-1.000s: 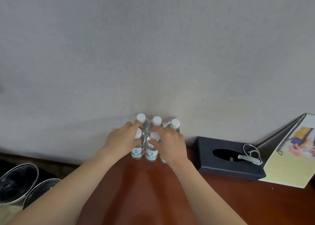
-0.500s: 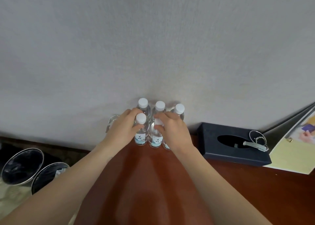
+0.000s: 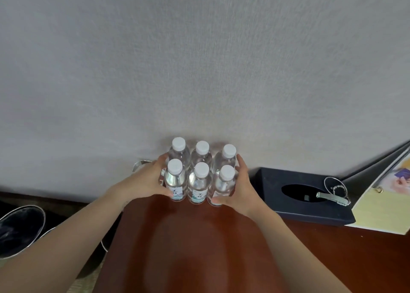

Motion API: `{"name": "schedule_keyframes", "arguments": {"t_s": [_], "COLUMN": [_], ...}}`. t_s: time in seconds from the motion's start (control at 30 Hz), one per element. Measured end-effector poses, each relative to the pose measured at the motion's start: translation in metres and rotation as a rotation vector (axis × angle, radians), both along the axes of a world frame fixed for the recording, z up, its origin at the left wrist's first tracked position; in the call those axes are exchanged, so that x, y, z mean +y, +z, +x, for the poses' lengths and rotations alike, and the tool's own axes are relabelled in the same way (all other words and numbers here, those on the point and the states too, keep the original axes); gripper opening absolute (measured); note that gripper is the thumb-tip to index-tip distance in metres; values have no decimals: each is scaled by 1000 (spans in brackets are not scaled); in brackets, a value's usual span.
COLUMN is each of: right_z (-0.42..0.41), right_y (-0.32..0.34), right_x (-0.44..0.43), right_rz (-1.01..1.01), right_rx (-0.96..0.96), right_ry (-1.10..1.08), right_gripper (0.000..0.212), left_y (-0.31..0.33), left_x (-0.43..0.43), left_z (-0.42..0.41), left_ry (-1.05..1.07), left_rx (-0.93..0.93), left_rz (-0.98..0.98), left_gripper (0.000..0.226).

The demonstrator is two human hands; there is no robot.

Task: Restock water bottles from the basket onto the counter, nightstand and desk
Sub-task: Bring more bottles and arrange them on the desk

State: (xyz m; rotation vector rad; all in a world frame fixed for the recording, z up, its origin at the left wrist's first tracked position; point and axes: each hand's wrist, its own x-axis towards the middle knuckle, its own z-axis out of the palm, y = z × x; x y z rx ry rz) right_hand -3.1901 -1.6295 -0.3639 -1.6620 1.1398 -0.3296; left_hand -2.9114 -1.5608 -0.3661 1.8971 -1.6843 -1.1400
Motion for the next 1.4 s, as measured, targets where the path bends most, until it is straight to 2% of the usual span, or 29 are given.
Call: {"name": "schedule_keyframes", "arguments": {"t_s": [0.23, 0.4, 1.4], "right_z": [-2, -3, -51], "right_y": [-7, -13, -7], "right_x": [-17, -16, -28], "right_rz": [13, -26, -54], "right_rx": [28, 6, 62], "right_ry": [102, 49, 51], "right_gripper": [138, 129, 130], "left_y": [-3, -3, -4], "left_x": [-7, -8, -24], "left_z": [0, -5, -57], "left_ry": [-19, -1, -6], "left_rx": [-13, 27, 89], "left_rz": [59, 32, 25], "left_gripper": [129, 125, 120]}}
